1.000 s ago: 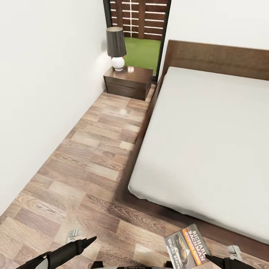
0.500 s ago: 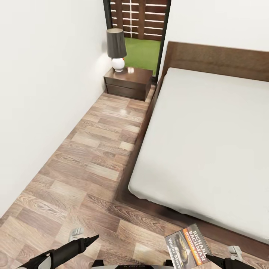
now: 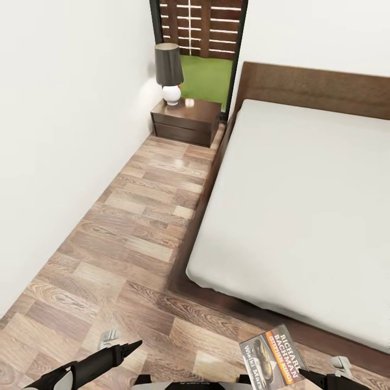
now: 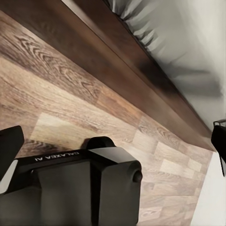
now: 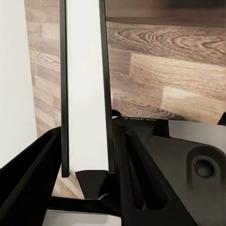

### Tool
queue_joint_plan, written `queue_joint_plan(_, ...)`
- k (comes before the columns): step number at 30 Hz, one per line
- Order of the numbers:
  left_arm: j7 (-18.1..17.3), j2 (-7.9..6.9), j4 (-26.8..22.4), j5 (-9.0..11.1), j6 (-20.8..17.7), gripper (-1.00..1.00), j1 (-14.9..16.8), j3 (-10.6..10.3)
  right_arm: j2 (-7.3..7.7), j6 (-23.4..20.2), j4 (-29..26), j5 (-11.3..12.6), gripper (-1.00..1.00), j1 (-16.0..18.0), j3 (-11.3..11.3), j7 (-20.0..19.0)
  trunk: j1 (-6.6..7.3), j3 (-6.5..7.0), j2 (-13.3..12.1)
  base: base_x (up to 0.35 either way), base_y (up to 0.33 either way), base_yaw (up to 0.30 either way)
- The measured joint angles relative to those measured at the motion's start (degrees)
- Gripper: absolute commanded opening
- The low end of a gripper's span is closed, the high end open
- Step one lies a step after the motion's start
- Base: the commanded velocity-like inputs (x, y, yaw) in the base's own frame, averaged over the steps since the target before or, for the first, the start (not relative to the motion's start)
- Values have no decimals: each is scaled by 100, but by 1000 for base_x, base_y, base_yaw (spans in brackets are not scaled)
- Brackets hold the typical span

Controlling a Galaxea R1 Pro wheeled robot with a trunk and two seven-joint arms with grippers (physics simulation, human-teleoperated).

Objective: In the bedroom, move the book from the bed onto either nightstand, and place the two sandals side by side next to the bed.

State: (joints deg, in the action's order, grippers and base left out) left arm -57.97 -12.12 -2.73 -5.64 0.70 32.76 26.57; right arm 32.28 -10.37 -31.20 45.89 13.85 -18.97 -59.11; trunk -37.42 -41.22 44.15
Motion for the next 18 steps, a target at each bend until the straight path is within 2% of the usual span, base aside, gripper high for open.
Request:
queue_joint_plan(7, -4, 0, 1, -1, -1, 100, 0, 0, -1, 0, -3, 0, -100, 0, 0, 0, 154, 136, -281, 0, 0, 0)
queue_joint_plan(18, -12, -7, 1, -1, -1, 100, 0, 7, -6, 7, 1, 1, -100, 0, 5, 4, 396, 429, -723, 0, 0, 0)
